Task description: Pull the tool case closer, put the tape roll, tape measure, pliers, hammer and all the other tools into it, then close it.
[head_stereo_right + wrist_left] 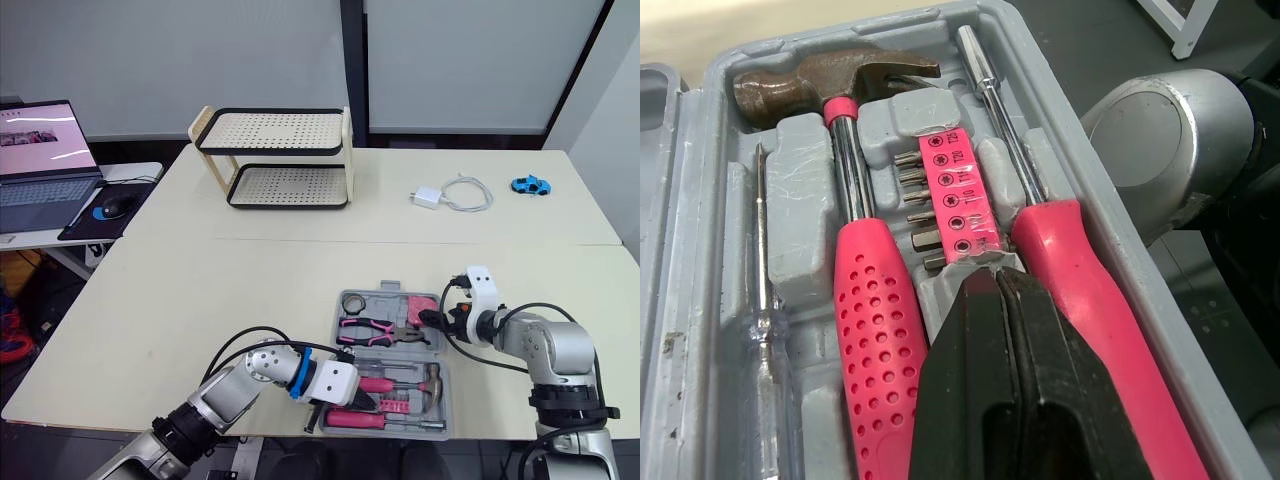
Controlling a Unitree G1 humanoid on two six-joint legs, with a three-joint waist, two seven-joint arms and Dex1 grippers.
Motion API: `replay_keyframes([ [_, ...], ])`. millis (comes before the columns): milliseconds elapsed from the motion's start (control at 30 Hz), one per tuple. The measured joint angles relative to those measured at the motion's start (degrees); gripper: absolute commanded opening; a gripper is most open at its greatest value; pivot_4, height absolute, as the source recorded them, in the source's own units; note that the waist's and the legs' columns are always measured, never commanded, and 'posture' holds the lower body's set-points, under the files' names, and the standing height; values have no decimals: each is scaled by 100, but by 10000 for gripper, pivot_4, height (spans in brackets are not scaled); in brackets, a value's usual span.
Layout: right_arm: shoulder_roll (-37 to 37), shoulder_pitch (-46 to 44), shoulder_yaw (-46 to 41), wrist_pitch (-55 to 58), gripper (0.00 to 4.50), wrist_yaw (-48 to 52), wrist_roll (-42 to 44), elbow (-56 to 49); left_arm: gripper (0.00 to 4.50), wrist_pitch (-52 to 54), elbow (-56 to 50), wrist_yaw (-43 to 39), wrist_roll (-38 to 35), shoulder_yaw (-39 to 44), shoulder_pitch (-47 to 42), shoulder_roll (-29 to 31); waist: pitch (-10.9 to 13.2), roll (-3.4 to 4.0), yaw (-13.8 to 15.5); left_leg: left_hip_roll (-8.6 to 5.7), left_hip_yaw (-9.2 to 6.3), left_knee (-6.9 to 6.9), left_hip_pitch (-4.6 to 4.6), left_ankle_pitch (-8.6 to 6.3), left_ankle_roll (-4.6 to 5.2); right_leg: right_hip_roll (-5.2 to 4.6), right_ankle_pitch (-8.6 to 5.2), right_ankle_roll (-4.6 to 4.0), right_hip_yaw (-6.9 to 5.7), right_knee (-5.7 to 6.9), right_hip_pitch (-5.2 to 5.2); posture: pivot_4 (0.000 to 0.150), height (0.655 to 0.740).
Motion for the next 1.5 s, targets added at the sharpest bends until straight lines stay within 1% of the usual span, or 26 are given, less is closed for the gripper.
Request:
replay_keyframes([
  [200,432,-38,-126,-117,44862,-105,59,310,0,-9,14,0,0,0,-2,1,-4,2,-2,0,0,0,1,0,0,0,0,0,1,0,0,1500,7400],
  [367,477,-163,-120,-321,44862,-58,57,616,0,-21,38,-1,0,1,-7,16,-10,1,-25,2,1,-5,16,0,0,2,0,0,3,0,12,1500,7400],
  [500,478,-163,-101,-570,44862,174,58,870,0,-52,79,-2,0,-4,-6,38,-9,1,-65,7,-1,-19,63,-2,2,6,-1,0,0,-18,65,1500,7400],
  [633,533,-162,-72,-843,44862,401,59,1067,0,-137,78,-9,0,-1,1,115,-12,2,-135,10,-4,-19,67,-2,2,9,-1,0,-2,-19,69,1500,7400],
  [900,658,-160,-18,-1322,44862,703,52,1371,0,-161,76,-20,-1,-2,9,166,-21,13,-159,14,-5,-22,69,-2,3,14,-1,0,-1,-18,67,1500,7400],
  [1500,725,-163,-8,-1959,44862,1353,67,1324,0,-173,76,-19,-1,-4,27,237,-22,16,-210,19,-7,-28,69,-2,3,20,-2,-1,4,-18,60,1500,7400],
])
